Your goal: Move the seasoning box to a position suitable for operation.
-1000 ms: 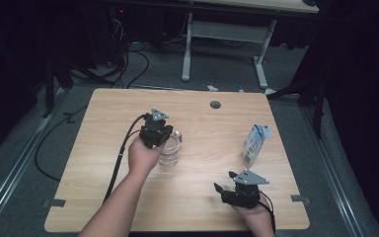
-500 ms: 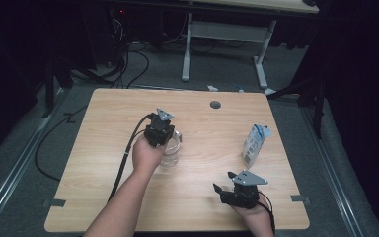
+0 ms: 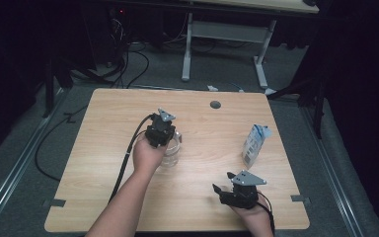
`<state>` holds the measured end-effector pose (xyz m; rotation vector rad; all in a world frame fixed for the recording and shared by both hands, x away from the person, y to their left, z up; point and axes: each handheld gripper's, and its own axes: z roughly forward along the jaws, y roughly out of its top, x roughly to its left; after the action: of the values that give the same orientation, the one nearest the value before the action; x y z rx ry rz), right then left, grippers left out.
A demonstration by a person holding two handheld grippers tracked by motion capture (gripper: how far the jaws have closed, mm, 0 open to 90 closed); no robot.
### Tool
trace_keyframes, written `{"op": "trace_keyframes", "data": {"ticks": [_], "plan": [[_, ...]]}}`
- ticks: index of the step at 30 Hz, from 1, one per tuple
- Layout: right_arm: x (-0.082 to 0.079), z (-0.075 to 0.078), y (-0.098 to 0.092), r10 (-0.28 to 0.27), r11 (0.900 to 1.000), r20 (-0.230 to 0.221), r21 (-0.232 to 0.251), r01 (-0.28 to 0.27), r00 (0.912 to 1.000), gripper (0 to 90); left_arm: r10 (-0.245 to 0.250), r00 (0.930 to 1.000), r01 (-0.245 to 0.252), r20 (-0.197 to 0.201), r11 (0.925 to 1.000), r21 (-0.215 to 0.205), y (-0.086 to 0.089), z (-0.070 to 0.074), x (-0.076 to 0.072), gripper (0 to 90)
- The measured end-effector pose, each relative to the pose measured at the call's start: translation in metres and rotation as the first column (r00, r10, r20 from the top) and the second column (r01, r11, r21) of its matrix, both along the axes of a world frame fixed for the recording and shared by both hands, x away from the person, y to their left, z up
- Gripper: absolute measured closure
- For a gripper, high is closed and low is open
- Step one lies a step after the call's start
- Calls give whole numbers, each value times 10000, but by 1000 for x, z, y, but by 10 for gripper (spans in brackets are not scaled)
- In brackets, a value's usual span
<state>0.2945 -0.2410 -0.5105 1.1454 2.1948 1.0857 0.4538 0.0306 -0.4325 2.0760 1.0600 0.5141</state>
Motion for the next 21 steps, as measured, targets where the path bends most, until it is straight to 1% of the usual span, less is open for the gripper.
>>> {"op": "trace_keyframes", "data": {"ticks": [1, 4, 10, 12, 13, 16, 21], "plan": [[0, 0, 0, 0, 10000, -4, -8, 0, 10000, 297, -44, 10000, 43, -64, 10000, -31, 0, 0, -1, 900], [0, 0, 1, 3, 10000, -11, -15, -3, 10000, 297, -64, 10000, 64, -46, 10000, 75, -1, 0, -5, 900], [0, 0, 3, 29, 10000, -17, -73, -29, 10000, 298, -33, 9999, 33, -116, 10000, -2, 3, 1, -13, 900], [0, 0, 3, 43, 10000, -10, -78, -43, 10000, 298, -67, 9999, 66, -131, 10000, -9, 4, 1, -18, 900], [0, 0, 3, 50, 10000, -16, -85, -50, 10000, 298, -109, 9998, 110, -146, 9999, 81, 5, 1, -21, 900], [0, 0, 4, 78, 9999, -16, -120, -78, 10000, 298, -149, 9997, 152, -199, 9998, 138, 6, 2, -27, 900], [-1, 0, 6, 109, 9998, 0, -168, -109, 9999, 298, -230, 9996, 232, -135, 9995, 199, 11, 2, -41, 900]]}}
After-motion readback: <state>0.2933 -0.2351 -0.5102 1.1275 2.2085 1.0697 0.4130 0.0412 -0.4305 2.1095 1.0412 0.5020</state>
